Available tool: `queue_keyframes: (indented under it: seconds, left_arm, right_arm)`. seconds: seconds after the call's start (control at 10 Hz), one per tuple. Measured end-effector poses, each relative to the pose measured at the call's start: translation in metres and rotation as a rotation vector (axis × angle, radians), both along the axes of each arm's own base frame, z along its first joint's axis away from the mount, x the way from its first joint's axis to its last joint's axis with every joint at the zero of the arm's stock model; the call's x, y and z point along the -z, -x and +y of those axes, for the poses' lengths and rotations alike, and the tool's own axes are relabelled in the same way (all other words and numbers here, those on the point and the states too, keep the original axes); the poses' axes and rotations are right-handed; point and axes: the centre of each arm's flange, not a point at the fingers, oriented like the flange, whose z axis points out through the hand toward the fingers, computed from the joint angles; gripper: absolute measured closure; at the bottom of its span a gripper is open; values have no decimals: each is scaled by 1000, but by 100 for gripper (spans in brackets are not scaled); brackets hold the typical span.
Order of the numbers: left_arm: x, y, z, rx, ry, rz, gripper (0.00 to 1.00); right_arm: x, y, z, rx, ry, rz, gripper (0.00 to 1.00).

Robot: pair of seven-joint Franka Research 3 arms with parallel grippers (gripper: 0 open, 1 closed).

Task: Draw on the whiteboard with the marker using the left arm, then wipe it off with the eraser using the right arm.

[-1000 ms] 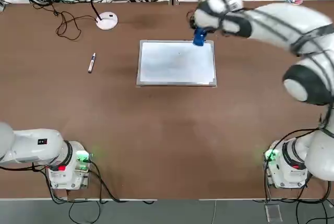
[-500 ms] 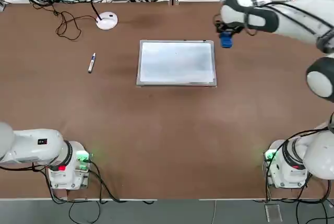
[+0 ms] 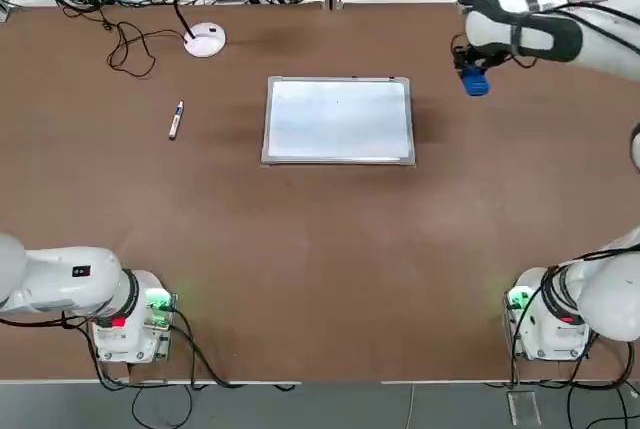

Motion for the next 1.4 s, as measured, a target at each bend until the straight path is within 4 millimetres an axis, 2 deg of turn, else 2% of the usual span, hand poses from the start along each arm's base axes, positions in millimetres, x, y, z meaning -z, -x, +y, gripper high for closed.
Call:
queue_keyframes:
  seconds: [0.2,0.5,1.0,1.4]
  left_arm:
    - [0,0,0,0,0,1,0]
    - [1,0,0,0,0,2,0]
    - [2,0,-1,1,0,3,0]
    - [3,0,-2,4,0,6,0]
  right_arm:
    - [14,7,-11,-58,8,-23,44]
    - [42,16,-42,-137,20,-40,44]
    - [71,32,-113,-194,27,-68,44]
    - [103,61,-178,-117,44,-138,44]
